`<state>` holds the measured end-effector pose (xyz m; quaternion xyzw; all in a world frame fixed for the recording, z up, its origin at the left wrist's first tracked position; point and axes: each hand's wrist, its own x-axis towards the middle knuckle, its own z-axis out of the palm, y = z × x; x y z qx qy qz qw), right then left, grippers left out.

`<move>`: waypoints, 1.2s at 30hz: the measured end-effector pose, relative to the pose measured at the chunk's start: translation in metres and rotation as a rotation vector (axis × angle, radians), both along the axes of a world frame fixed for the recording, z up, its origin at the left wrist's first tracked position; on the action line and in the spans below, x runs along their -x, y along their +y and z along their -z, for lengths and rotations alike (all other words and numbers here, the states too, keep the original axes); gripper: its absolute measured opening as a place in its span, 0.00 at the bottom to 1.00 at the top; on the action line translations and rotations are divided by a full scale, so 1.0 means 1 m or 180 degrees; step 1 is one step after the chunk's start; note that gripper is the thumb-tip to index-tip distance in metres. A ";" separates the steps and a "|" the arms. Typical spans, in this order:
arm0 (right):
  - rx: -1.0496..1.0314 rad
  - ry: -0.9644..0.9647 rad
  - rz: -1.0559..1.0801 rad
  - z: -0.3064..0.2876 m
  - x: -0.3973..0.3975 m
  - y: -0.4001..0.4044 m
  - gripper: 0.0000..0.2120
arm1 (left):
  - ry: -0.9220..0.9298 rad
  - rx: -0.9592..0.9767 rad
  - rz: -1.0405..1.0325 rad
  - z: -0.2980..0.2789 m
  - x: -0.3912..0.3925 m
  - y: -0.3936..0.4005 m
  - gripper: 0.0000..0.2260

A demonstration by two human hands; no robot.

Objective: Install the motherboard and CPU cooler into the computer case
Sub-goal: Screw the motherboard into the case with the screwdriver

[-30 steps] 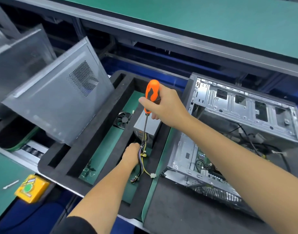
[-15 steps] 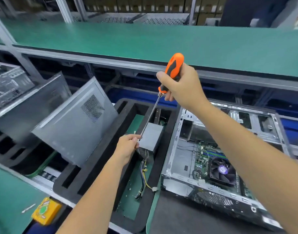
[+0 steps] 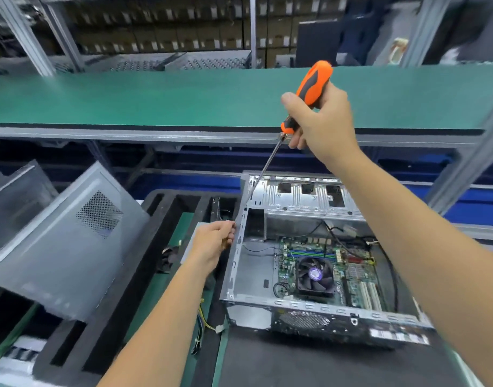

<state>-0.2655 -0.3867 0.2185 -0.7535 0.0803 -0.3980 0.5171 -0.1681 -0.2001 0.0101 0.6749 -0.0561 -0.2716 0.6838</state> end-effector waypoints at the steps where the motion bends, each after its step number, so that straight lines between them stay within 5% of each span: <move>1: -0.0028 -0.0029 0.0051 -0.002 0.004 -0.006 0.12 | -0.0040 0.0005 0.0004 -0.002 0.001 -0.003 0.09; 10: -0.0033 -0.0133 0.0216 -0.014 0.033 -0.033 0.11 | -0.0674 -0.0185 -0.0053 -0.027 0.007 -0.032 0.05; 20: 0.0093 -0.0175 0.0471 -0.024 0.061 -0.054 0.11 | -0.0588 0.0153 0.0141 -0.027 0.027 -0.071 0.08; 36: 0.0049 -0.0013 0.0859 -0.024 0.092 -0.099 0.10 | -0.0880 -0.0161 0.0707 -0.022 0.057 -0.126 0.07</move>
